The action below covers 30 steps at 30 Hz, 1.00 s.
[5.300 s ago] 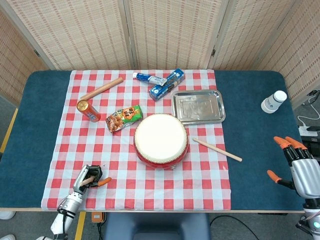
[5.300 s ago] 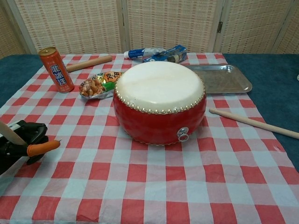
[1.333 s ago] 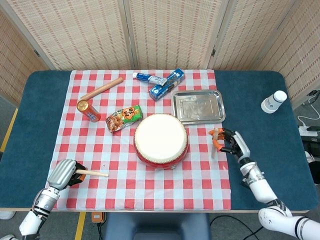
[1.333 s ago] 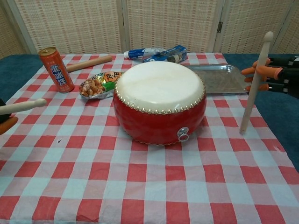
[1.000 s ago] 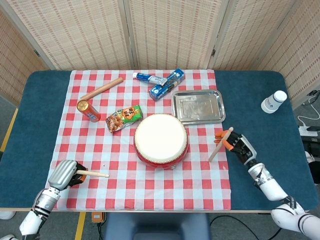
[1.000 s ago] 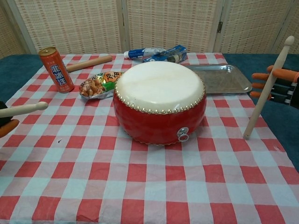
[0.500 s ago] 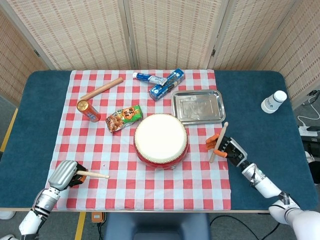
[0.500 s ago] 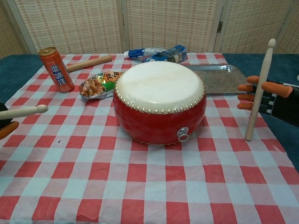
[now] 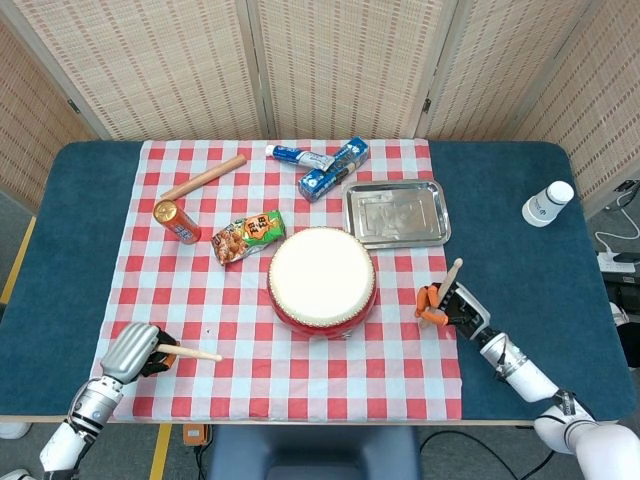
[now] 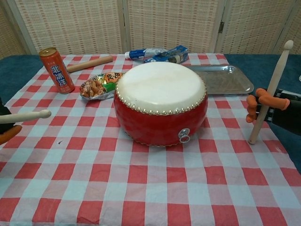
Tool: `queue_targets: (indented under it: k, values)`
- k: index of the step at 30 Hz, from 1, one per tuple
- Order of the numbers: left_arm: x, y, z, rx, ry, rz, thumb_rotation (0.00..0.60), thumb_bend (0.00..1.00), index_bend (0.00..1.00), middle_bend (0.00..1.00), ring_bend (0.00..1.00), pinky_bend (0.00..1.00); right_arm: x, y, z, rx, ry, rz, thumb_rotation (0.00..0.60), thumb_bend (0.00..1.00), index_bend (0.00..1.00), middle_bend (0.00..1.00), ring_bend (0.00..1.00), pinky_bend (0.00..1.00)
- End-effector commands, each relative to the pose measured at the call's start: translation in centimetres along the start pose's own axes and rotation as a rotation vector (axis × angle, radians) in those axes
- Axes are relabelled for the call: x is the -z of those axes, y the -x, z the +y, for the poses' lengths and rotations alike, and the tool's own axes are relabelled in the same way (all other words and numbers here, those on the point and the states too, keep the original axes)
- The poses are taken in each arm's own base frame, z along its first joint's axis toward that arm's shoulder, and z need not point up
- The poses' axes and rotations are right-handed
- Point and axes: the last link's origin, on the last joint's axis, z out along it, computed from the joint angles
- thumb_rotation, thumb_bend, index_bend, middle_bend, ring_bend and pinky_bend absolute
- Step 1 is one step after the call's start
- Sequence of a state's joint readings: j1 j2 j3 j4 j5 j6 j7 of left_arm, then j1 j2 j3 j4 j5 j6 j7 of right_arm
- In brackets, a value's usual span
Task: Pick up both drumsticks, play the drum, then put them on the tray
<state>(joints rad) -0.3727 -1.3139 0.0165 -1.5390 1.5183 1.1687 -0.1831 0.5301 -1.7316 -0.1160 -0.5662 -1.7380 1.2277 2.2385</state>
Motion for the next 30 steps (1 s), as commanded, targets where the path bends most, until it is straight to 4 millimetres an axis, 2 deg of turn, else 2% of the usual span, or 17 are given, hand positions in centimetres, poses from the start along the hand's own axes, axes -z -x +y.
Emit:
queue_targets:
  k: [1, 11, 14, 18, 20, 25, 27, 30]
  values:
    - [0.0, 0.1, 0.0, -0.002, 0.002, -0.003, 0.6, 0.57, 1.0, 1.0, 1.0, 1.0, 0.1, 0.2, 0.6, 0.039, 0.023, 0.002, 0.6, 0.0, 0.8, 0.63, 0.59, 0.57]
    - [-0.1, 0.1, 0.0, -0.001, 0.003, -0.006, 0.6, 0.57, 1.0, 1.0, 1.0, 1.0, -0.2, 0.8, 2.1, 0.099, 0.083, 0.004, 0.6, 0.0, 0.89, 0.69, 0.64, 0.61]
    - [-0.1, 0.2, 0.0, 0.004, 0.001, -0.008, 0.6, 0.57, 1.0, 1.0, 1.0, 1.0, -0.6, 1.1, 2.5, 0.113, 0.093, 0.006, 0.6, 0.0, 0.99, 0.78, 0.73, 0.65]
    - [-0.1, 0.3, -0.2, 0.013, -0.002, -0.012, 0.6, 0.57, 1.0, 1.0, 1.0, 1.0, -1.4, 1.8, 2.8, 0.114, 0.087, 0.007, 0.6, 0.02, 1.0, 0.88, 0.84, 0.74]
    - [-0.1, 0.3, -0.2, 0.016, -0.003, -0.013, 0.6, 0.57, 1.0, 1.0, 1.0, 1.0, -1.5, 1.9, 2.7, 0.107, 0.079, 0.01, 0.6, 0.09, 1.0, 0.92, 0.88, 0.78]
    - [-0.1, 0.3, -0.4, 0.02, -0.005, -0.011, 0.6, 0.57, 1.0, 1.0, 1.0, 1.0, -1.7, 2.2, 2.3, 0.101, 0.052, 0.019, 0.6, 0.41, 1.0, 1.0, 0.97, 0.89]
    - [-0.1, 0.3, -0.5, 0.019, -0.006, -0.012, 0.6, 0.57, 1.0, 1.0, 1.0, 1.0, -1.8, 2.3, 1.9, 0.117, 0.051, 0.007, 0.6, 0.47, 1.0, 1.0, 1.0, 0.92]
    - [-0.1, 0.2, -0.5, 0.014, -0.004, -0.011, 0.6, 0.57, 1.0, 1.0, 1.0, 1.0, -1.7, 2.4, 1.1, 0.183, 0.062, -0.013, 0.6, 0.52, 1.0, 1.0, 1.0, 0.95]
